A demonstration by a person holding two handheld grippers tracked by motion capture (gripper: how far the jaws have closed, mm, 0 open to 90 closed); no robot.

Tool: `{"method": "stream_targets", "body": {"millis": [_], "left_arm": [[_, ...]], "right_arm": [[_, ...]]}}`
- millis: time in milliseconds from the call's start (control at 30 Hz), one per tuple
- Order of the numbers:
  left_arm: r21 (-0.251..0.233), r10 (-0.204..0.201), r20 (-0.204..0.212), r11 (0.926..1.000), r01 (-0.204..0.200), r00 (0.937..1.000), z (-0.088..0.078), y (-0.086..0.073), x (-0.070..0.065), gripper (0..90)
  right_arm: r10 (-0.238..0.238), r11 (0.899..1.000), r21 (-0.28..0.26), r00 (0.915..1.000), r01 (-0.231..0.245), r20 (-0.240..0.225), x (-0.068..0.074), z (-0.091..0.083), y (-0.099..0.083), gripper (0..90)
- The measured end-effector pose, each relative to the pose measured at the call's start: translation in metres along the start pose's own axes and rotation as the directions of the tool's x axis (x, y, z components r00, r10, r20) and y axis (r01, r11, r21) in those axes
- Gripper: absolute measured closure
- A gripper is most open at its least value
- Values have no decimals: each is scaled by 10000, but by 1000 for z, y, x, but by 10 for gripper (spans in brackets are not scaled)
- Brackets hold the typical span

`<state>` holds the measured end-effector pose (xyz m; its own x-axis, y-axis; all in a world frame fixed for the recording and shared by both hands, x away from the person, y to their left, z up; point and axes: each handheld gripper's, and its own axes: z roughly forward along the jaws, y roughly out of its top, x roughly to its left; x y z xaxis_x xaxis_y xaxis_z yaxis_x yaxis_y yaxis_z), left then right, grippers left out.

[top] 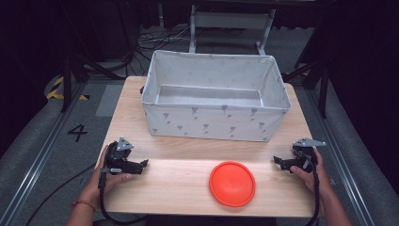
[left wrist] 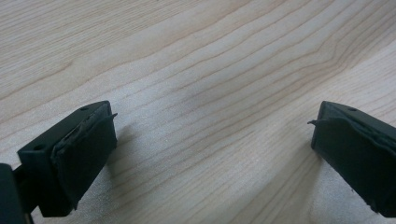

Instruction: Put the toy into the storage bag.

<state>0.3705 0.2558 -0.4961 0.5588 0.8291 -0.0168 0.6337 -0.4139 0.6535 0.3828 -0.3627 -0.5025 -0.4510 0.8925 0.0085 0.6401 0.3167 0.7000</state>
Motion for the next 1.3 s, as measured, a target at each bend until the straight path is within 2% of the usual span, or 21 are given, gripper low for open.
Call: {"method": "stream_targets", "body": {"millis": [233,500,567,600,633,667,700,733,767,800,900,933,1067,1167,1233,1300], "left_arm": [[29,245,272,9997,-246,9993,1,1,3,3],[29,302,299,9995,-303,9991,1,1,4,4],[28,303,310,9995,-304,9991,1,1,4,4],[28,303,310,9995,-304,9991,1,1,4,4],[24,302,301,9995,-303,9991,1,1,4,4],[25,309,310,9995,-310,9990,1,1,4,4],[37,333,339,9994,-334,9989,1,1,4,4],[7,397,301,9992,-398,9988,1,1,4,5],[2,393,294,9992,-394,9988,1,1,4,5],[31,421,286,9991,-423,9987,0,1,4,5],[31,378,311,9993,-379,9988,0,0,4,5],[30,373,313,9993,-374,9988,0,0,4,5],[27,372,328,9993,-373,9988,0,0,4,5],[25,381,336,9993,-382,9987,0,0,4,5],[21,382,332,9993,-382,9987,0,0,4,5],[25,382,334,9993,-383,9987,0,0,4,5]], "right_arm": [[56,10000,8,10000,-56,35,0,0,0,4],[196,9998,97,9996,-198,184,0,-3,-2,8],[184,9996,207,9998,-185,92,0,-6,-1,68],[184,9996,207,9998,-185,92,0,-6,-1,68],[123,9997,193,9999,-124,67,0,-7,-1,113],[43,9999,148,10000,-44,74,1,-9,0,194],[-1,9999,106,10000,0,42,1,-11,0,207],[-124,9999,75,9999,124,27,3,-12,1,145],[-164,9998,59,9999,164,4,4,-14,2,175],[-180,9998,-3,9998,180,-103,5,-15,3,197],[-336,9993,-148,9990,332,-303,10,-20,6,159],[-539,9979,-392,9974,521,-470,16,-25,10,195],[-610,9963,-652,9953,562,-748,25,-31,15,197],[-851,9938,-806,9907,767,-1065,35,-35,20,213],[-987,9915,-951,9891,884,-1093,43,-38,23,235],[-1105,9888,-1161,9827,936,-1489,52,-41,26,243]]}}
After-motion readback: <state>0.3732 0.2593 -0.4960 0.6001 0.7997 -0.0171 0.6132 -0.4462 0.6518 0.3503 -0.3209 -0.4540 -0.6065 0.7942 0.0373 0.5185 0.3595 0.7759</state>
